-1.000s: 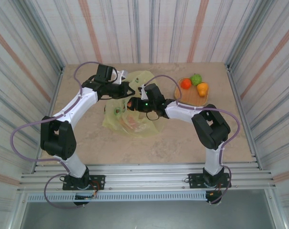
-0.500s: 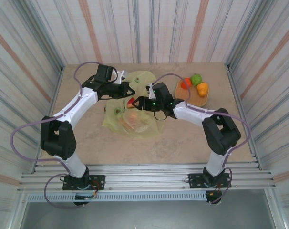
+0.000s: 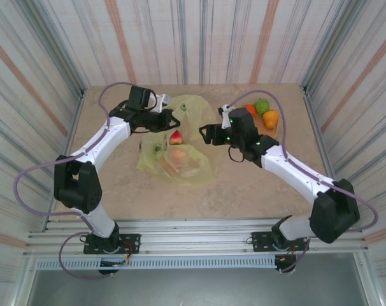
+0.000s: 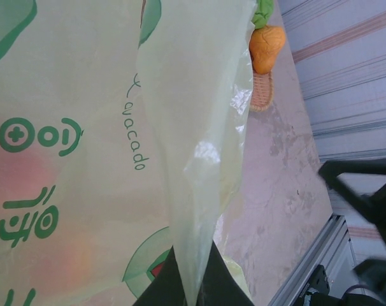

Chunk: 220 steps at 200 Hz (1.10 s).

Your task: Place the fruits into the plastic bag

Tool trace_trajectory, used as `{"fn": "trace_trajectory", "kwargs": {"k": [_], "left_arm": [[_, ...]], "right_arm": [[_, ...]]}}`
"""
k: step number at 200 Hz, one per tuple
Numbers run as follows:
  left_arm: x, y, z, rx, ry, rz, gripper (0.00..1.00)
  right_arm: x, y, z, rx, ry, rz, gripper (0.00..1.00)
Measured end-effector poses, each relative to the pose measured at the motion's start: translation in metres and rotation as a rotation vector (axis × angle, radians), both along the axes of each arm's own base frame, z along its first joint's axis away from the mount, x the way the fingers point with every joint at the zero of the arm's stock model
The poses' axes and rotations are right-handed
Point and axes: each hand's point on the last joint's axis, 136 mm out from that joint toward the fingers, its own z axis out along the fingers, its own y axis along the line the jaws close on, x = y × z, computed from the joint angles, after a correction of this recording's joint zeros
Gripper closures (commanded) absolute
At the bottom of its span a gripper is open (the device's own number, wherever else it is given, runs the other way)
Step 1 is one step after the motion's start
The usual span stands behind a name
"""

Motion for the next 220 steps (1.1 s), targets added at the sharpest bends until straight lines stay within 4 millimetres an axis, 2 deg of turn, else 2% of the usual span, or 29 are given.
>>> {"fn": "trace_trajectory", "kwargs": {"k": [26,47,78,100,113,130,170,190,220], "left_arm": [[0.003,0.006,0.002,-0.001,-0.005,0.014,1.0],[0.003,0.008,0.006,-0.004,-0.013,0.02,1.0],[0.004,0.012,0.011,0.002,-0.031,0.039,1.0],[0.006,0.023,0.014,-0.002,-0.05,0.079,1.0],[0.007,0.03,0.015,-0.01,-0.054,0.105,1.0],[0.011,0.036,0.017,-0.02,-0.055,0.126,1.0],[0.01,0.032,0.018,-0.045,-0.039,0.12,1.0],[0.01,0.032,0.017,-0.05,-0.031,0.119,1.0],[0.01,0.031,0.017,-0.057,-0.024,0.118,1.0]], "right_arm": [[0.015,-0.051,0.01,-0.084,-0.053,-0.132,0.09],[0.028,-0.095,0.007,-0.157,-0.056,-0.253,0.07],[0.046,-0.162,-0.011,-0.224,0.002,-0.424,0.06],[0.06,-0.195,-0.037,-0.262,0.084,-0.505,0.08],[0.071,-0.201,-0.054,-0.279,0.138,-0.516,0.09],[0.09,-0.195,-0.075,-0.28,0.197,-0.504,0.11],[0.134,-0.184,-0.119,-0.236,0.299,-0.531,0.12],[0.154,-0.181,-0.133,-0.21,0.325,-0.562,0.13],[0.182,-0.18,-0.143,-0.174,0.332,-0.612,0.15]]}}
